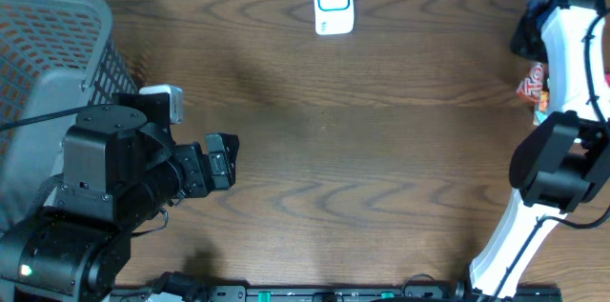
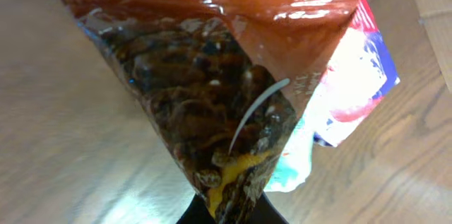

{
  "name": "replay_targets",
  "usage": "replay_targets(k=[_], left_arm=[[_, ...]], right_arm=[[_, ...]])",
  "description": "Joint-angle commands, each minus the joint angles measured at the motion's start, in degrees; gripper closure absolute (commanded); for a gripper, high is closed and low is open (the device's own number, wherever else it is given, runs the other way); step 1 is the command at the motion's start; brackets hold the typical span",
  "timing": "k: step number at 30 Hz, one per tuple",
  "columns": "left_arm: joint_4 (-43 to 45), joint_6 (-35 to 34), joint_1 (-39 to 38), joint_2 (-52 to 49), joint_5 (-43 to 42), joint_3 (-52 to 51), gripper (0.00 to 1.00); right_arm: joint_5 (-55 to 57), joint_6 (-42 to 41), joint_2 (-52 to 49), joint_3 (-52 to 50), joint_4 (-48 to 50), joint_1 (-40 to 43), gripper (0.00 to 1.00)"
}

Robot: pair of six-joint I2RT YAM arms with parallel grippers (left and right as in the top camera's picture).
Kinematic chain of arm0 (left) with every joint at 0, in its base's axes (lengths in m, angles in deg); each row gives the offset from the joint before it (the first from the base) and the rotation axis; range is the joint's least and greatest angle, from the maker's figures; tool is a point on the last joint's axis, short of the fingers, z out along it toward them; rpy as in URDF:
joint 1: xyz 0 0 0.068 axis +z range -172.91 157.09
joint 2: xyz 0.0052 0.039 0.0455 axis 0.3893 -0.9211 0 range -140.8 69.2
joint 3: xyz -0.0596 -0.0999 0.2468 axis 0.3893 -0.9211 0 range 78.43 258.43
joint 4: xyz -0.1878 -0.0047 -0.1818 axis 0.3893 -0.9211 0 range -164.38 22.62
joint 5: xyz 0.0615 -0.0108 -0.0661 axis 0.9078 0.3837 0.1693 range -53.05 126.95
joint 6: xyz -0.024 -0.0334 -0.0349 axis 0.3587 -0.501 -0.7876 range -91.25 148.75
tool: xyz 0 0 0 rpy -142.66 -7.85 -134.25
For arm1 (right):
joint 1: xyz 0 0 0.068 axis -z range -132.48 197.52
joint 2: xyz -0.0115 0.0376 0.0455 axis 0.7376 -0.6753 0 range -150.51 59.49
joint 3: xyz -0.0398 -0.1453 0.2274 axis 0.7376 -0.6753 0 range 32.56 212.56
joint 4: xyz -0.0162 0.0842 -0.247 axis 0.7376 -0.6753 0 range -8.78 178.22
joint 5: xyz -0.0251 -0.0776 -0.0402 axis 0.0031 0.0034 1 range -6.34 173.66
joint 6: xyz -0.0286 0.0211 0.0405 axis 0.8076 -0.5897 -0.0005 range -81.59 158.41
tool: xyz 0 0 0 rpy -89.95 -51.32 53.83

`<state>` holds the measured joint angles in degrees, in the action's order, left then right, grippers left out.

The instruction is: Scan the item barcode

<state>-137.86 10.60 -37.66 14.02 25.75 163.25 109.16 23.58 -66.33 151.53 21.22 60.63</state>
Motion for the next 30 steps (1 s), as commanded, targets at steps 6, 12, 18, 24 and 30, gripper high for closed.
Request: replay_targets(k=[6, 12, 18, 24, 30], left_arm=[[-0.02, 0.13, -0.13, 0.20, 0.55, 0.20, 0.02], [-0.02, 0.13, -0.13, 0.20, 0.55, 0.20, 0.02], [-0.02, 0.13, -0.13, 0.20, 0.55, 0.20, 0.02], [-0.02, 0.13, -0.13, 0.20, 0.55, 0.20, 0.02], [-0.02, 0.13, -0.13, 0.20, 0.55, 0.20, 0.02]], right_arm=[[-4.74, 0.74, -0.87, -0.26, -3.28, 4.42, 0.11], [-7.23, 0.46, 0.81, -0.15, -7.52, 4.63, 0.01], [-13.38, -0.04, 9.05, -0.15, -9.68, 4.24, 0.01], [-23.76, -0.35, 22.53, -0.15, -15.17, 4.04, 0.01], [-24.59, -0.35, 33.66, -0.35, -20.70, 4.04, 0.01]])
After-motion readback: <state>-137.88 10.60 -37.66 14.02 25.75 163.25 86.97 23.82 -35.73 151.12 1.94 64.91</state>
